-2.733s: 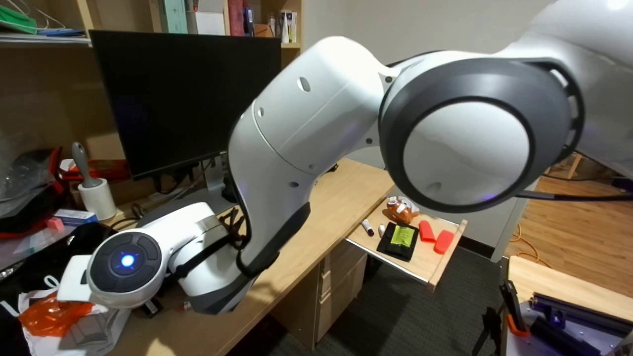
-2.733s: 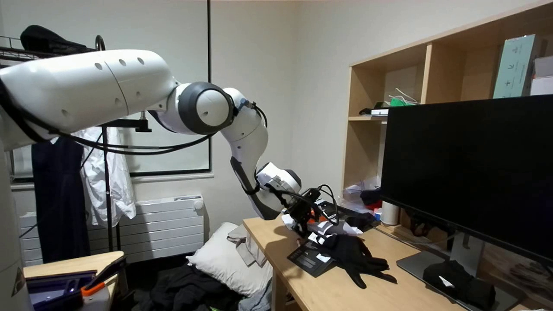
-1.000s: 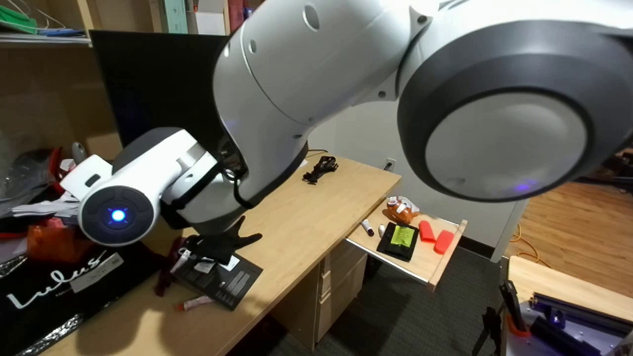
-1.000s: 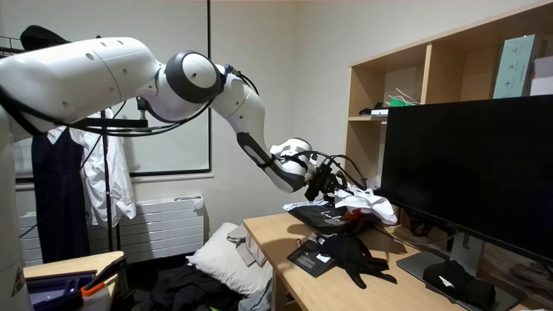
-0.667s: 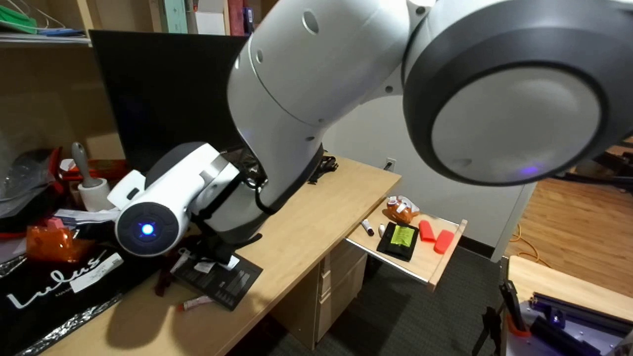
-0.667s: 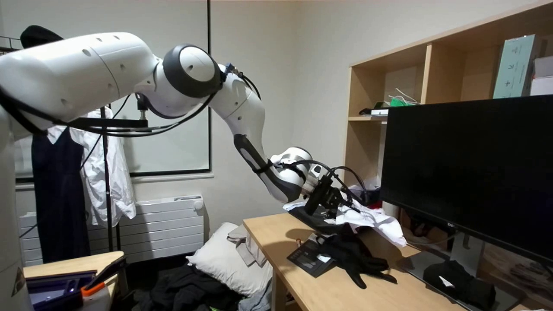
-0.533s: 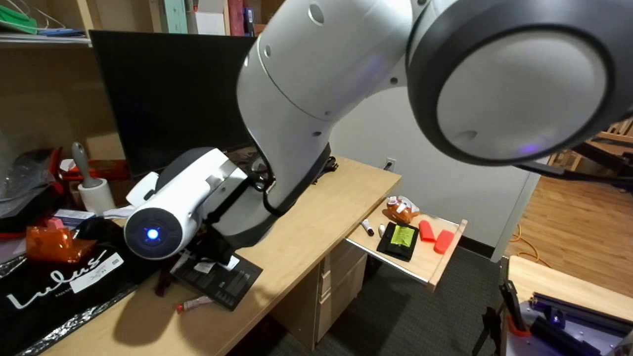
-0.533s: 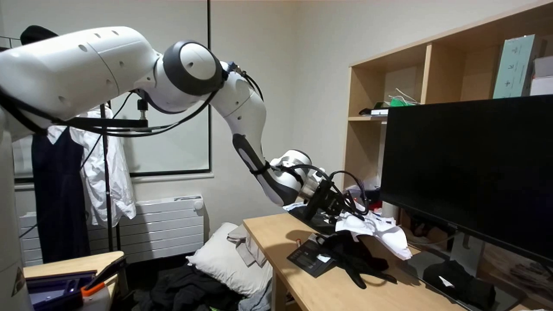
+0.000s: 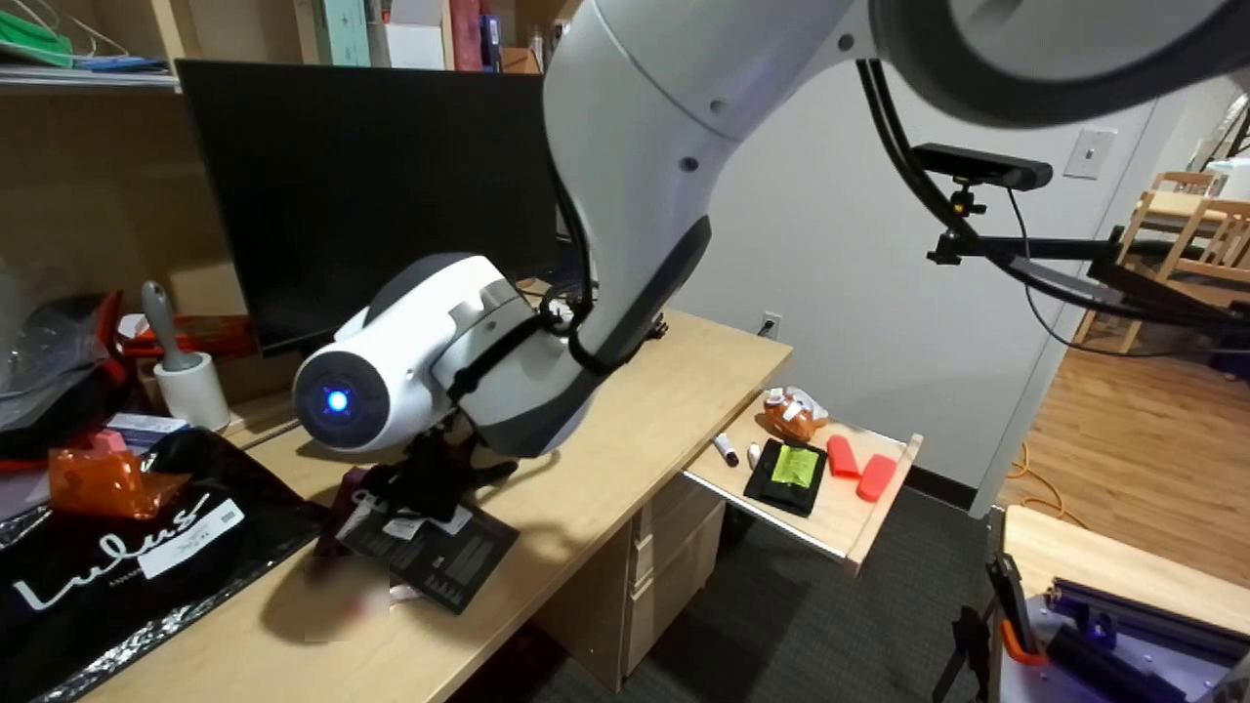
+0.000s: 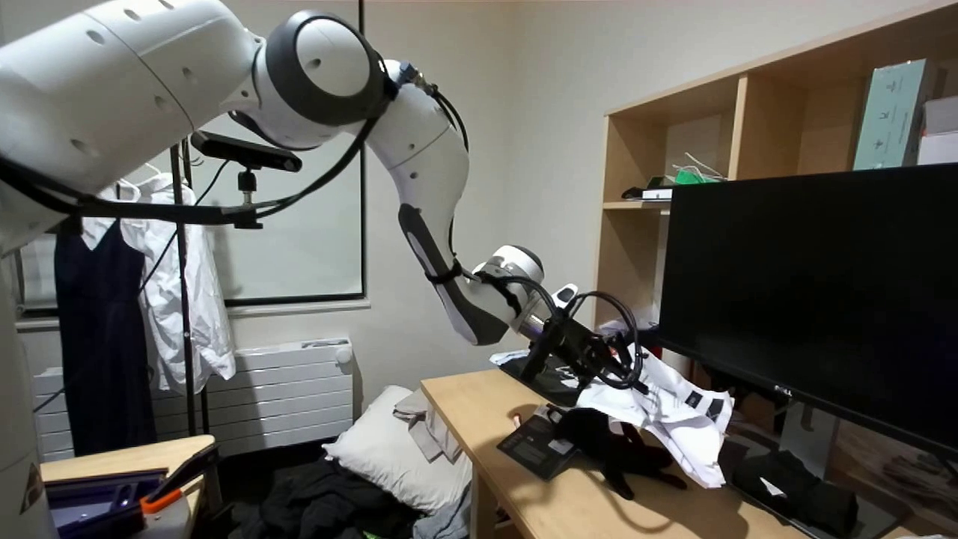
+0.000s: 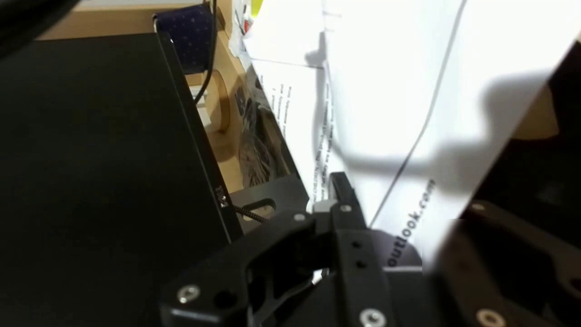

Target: Take the papers on the black object and move them to the right on the desk

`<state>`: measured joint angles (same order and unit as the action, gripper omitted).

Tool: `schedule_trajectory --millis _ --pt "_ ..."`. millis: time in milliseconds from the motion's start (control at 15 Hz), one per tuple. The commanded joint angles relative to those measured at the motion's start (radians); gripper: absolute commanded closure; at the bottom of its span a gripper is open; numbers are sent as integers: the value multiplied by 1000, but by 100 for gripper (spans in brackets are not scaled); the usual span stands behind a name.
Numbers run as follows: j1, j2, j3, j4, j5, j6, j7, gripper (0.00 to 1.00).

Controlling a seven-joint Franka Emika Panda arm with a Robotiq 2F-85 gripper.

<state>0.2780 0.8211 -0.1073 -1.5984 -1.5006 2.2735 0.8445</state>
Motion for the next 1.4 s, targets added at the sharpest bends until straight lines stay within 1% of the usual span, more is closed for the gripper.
schedule_trajectory --millis 0,67,400,467,533,600,867,1000,1200,1333 --pt "-49 -31 74 -18 -24 8 -2 99" --pt "-53 -53 90 -30 -22 13 -1 94" --pt "-61 -35 94 -27 -19 1 -2 94" --pt "-41 -32 76 -34 -39 -44 51 99" --pt "-25 -30 60 -41 -50 -108 105 99" --pt "-26 -38 57 -67 -47 -159 156 99" --pt "-67 -56 54 -204 -18 -352 296 99" --pt "-104 -58 66 -273 5 -415 362 99" --pt "-180 -62 93 -330 75 -416 416 99" --pt "-212 -52 94 -341 117 -416 440 99"
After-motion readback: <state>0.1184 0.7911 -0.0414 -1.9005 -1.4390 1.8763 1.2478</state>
